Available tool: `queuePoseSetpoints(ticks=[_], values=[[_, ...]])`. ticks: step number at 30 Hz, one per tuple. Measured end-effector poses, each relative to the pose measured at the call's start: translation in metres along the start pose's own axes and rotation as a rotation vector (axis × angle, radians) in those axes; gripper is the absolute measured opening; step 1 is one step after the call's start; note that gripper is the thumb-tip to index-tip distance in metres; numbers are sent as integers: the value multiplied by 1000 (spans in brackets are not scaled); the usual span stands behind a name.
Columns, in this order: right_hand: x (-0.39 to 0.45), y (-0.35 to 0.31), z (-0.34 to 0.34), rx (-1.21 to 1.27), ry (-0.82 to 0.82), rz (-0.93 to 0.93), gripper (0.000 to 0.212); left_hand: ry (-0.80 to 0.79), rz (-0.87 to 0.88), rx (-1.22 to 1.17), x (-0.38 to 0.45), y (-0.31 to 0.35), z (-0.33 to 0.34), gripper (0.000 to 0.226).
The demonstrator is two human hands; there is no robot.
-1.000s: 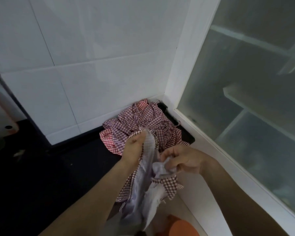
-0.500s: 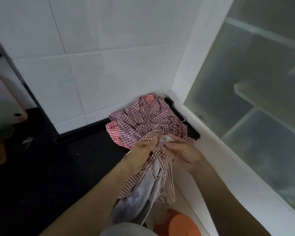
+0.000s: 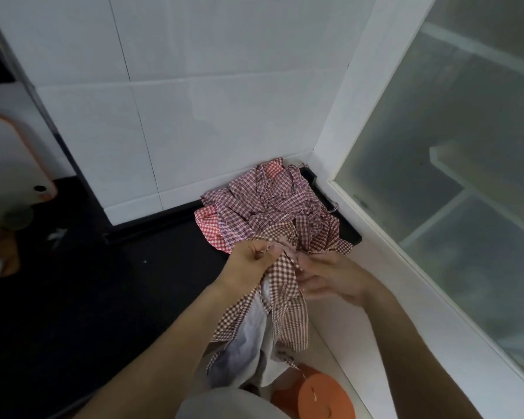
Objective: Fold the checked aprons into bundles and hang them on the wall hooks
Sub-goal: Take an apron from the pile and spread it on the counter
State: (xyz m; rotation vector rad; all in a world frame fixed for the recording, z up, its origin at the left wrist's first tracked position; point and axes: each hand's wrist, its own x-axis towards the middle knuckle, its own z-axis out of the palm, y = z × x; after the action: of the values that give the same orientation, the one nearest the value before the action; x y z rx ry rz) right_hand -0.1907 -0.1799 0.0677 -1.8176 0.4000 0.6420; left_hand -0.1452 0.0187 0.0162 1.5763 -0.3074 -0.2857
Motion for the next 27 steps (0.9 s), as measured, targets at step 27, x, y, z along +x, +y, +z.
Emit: queuePoseSetpoints(ticks=[27], values=[[1, 10, -3, -180, -11, -453, 60, -133, 85, 479, 23, 51, -35, 20]])
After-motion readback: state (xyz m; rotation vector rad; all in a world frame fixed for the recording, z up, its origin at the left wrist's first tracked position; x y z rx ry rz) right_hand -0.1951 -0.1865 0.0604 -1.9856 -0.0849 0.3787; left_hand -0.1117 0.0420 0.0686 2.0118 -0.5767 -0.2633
